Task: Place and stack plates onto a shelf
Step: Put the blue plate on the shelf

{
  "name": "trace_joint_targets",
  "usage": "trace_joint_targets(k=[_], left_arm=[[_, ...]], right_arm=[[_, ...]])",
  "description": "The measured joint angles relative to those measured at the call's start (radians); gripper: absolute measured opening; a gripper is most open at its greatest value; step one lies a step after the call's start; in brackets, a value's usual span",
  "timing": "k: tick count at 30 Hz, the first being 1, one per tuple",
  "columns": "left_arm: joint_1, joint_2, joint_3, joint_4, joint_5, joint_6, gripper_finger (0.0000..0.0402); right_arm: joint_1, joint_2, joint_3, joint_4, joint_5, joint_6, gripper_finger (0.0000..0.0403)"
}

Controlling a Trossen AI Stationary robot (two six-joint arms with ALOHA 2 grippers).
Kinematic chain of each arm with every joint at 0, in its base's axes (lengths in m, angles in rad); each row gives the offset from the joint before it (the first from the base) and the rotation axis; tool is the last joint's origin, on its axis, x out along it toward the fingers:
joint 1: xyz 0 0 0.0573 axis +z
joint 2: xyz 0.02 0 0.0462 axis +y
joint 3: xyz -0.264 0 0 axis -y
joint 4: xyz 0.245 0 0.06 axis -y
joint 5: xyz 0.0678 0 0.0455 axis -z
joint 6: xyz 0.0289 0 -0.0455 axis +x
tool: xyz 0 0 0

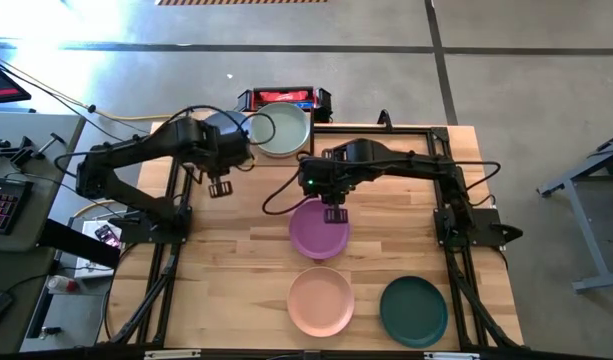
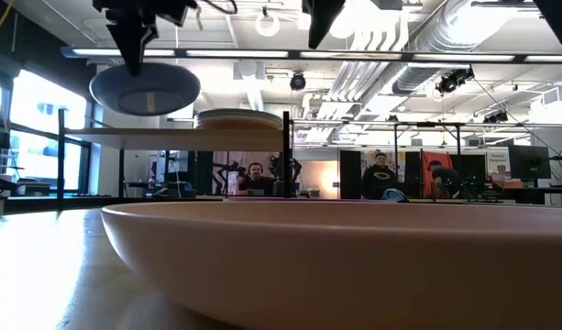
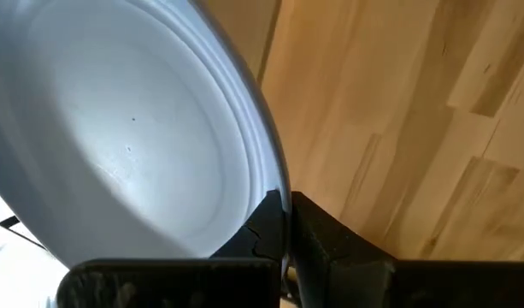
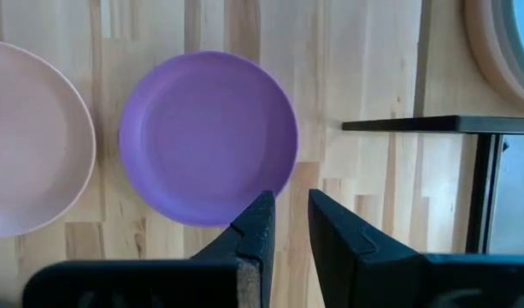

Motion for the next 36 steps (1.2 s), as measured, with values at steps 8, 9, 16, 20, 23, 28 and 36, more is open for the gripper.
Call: trace_joint_targets(k=[8,9,16,20,23,28,36], left_arm=[[0.117,0.001,-0.047,-0.001,0.000,0.122,0.0001],[0.129,0.000,-0.049,-0.001,0.000,0.132,0.0001],[0.189,0.000,-0.079,0.005,0.018,0.192,0.0001],[0.208,0.000,-0.104,0.032,0.019,0.225,0.0001],[0.230,0.000,-0.110,0.043,0.012,0.248,0.0001],[0.271,0.001,-0.110,0.058,-0.012,0.267,0.0001],[0.312,0.011,-0.109,0.104,-0.001,0.327,0.0001]], right_arm=[[-0.061,0.000,0.000,0.000,0.006,-0.050,0.0051],[-0.070,0.000,0.000,0.000,0.006,-0.051,0.0051],[-0.134,0.000,0.000,0.000,0.005,-0.075,0.0051],[-0.162,0.000,0.000,0.000,0.006,-0.102,0.0051],[-0.182,0.000,0.000,0.000,0.005,-0.104,0.0051],[-0.210,0.000,0.000,0.000,0.005,-0.118,0.0051],[-0.228,0.000,0.000,0.000,0.005,-0.139,0.0051]])
